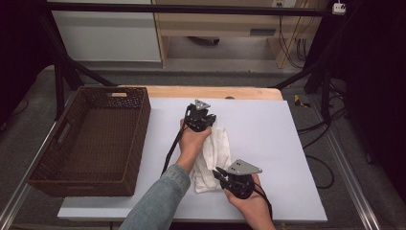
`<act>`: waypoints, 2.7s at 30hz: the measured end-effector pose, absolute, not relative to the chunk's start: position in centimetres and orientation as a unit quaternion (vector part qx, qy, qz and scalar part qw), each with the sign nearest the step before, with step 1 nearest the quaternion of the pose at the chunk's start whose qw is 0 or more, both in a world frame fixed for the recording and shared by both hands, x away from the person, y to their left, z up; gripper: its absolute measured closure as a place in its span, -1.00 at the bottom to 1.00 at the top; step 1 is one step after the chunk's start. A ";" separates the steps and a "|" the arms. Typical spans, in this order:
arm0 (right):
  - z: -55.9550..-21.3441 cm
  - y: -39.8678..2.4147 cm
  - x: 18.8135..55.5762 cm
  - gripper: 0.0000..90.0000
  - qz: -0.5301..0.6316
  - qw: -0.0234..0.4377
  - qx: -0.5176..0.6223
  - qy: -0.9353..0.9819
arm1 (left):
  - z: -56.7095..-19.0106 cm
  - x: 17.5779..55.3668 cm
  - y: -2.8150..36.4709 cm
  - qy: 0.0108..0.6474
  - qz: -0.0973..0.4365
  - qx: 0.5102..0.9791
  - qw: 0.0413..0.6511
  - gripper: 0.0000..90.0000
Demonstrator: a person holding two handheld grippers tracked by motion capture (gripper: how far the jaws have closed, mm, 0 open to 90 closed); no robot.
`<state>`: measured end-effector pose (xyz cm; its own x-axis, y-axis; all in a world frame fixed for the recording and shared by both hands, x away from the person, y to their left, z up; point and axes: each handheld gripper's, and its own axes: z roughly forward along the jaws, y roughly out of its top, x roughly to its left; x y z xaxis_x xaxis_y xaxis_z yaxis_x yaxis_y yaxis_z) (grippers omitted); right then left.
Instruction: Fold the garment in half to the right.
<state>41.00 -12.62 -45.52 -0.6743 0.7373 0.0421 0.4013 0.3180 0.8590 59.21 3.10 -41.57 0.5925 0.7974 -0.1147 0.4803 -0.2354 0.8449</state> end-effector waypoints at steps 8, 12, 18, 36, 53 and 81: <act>-45.7 -12.9 41.0 0.70 0.454 0.184 0.367 0.791 | -41.4 59.1 3.1 0.427 0.165 0.759 0.463 0.74; -45.9 -13.5 41.2 0.46 0.436 0.178 0.391 0.791 | -40.8 58.6 3.0 0.421 0.157 0.755 0.478 0.41; -45.8 -14.8 41.0 0.35 0.439 0.164 0.421 0.777 | -39.1 56.4 4.3 0.407 0.177 0.746 0.496 0.26; -46.0 -15.3 40.7 0.92 0.418 0.175 0.430 0.780 | -42.2 46.1 11.2 0.374 0.212 0.750 0.502 0.23; -46.9 -16.5 39.2 0.85 0.418 0.142 0.453 0.774 | -44.4 44.6 13.8 0.384 0.225 0.764 0.467 0.17; -45.4 -14.9 53.6 0.33 0.401 0.244 0.443 0.764 | -44.8 43.9 14.2 0.388 0.252 0.760 0.457 -0.25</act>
